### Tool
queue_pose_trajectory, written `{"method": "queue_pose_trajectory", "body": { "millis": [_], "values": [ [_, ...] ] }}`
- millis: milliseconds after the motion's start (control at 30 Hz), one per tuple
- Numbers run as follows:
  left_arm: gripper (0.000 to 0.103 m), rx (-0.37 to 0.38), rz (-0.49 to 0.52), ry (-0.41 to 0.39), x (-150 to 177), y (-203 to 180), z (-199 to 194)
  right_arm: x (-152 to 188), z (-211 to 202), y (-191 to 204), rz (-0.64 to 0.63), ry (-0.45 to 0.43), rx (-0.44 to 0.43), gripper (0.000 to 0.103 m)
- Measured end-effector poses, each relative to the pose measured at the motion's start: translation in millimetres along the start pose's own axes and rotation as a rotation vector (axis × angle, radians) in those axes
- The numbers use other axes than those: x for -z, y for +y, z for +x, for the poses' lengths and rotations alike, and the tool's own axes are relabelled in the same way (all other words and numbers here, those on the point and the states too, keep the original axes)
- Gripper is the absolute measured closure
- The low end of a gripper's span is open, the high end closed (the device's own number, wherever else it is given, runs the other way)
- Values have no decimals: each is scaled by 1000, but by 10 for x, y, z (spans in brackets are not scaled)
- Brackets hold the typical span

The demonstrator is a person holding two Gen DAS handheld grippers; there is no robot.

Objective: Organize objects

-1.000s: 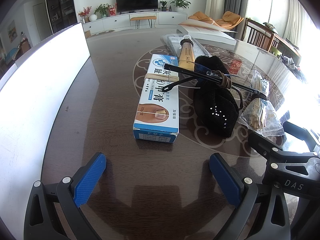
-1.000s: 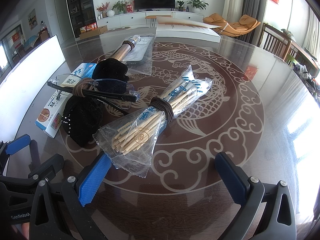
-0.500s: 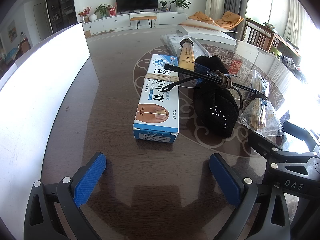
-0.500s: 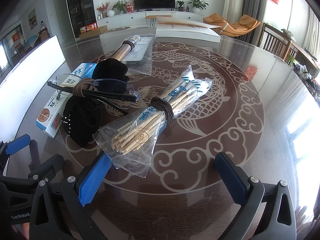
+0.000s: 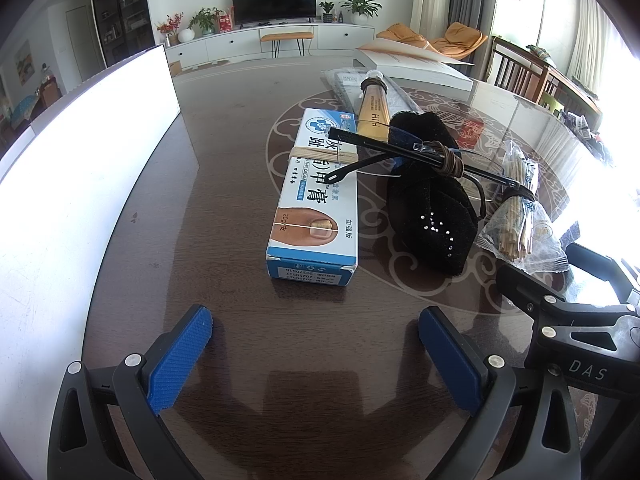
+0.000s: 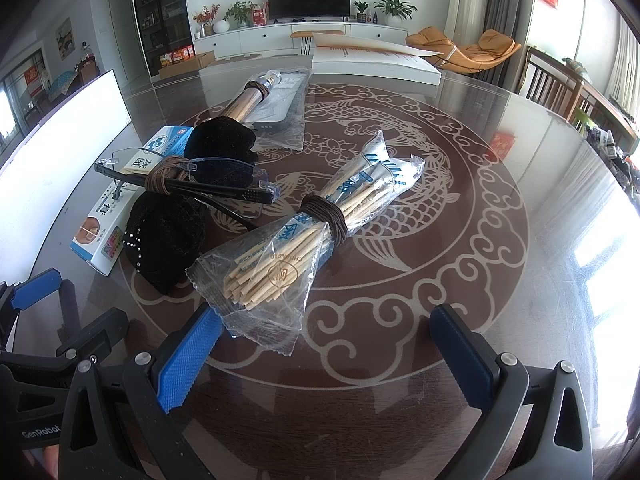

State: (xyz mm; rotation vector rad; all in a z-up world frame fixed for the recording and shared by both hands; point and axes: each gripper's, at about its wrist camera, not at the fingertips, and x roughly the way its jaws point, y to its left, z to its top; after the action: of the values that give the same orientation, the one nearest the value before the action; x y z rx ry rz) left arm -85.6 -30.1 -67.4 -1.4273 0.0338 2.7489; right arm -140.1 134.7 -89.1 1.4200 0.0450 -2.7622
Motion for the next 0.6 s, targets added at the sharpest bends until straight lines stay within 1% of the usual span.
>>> {"method": "queue_pose_trajectory", "body": {
  "millis": [133, 200, 233, 300, 367, 400, 467, 533, 600],
  "values": [
    [0, 4, 10, 9, -11, 5, -7, -1, 3, 0, 0, 0, 0, 0],
    [0, 16, 39, 51, -25, 34, -21, 0, 2, 0, 0, 0, 0, 0],
    [0, 6, 41, 68, -31, 74, -36, -1, 5, 0, 0, 0, 0, 0],
    [0, -10, 17, 43, -62, 195, -117, -1, 4, 1, 0, 0, 0, 0],
    [0, 16, -31, 7, -165, 318, -169, -1, 5, 1, 0, 0, 0, 0],
    [0, 36, -57, 8, -246, 361, -159, -2, 11, 0, 0, 0, 0, 0],
    [0, 83, -84, 40, -422, 371, -77, -1, 6, 0, 0, 0, 0, 0],
    [0, 100, -53, 97, -571, 296, 102, -1, 6, 0, 0, 0, 0, 0],
    [14, 85, -23, 137, -654, 229, 266, -1, 7, 0, 0, 0, 0, 0]
  ]
}}
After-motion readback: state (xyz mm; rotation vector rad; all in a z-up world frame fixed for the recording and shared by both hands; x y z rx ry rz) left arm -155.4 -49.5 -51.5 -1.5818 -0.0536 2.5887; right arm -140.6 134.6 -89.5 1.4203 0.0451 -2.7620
